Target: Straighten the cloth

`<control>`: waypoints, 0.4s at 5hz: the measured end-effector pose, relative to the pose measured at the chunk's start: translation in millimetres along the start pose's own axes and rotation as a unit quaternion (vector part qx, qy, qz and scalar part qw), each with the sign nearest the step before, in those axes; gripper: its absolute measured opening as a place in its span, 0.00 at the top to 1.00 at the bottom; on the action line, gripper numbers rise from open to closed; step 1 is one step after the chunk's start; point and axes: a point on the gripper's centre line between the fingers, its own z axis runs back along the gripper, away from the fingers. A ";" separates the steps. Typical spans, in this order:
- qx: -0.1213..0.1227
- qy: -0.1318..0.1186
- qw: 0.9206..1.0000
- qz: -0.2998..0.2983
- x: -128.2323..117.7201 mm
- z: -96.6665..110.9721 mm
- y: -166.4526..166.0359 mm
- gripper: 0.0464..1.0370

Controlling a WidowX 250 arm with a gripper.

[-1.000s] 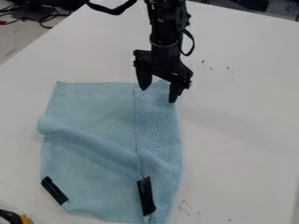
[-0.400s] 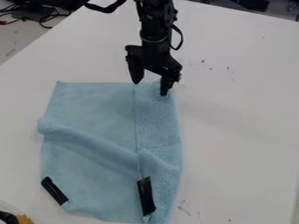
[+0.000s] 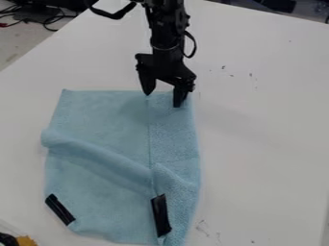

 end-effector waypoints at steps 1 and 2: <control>-0.005 0.007 1.000 -0.002 -1.7 -7.2 -1.4 0.04; -0.005 0.005 1.000 -0.002 -1.1 -6.6 -2.1 0.04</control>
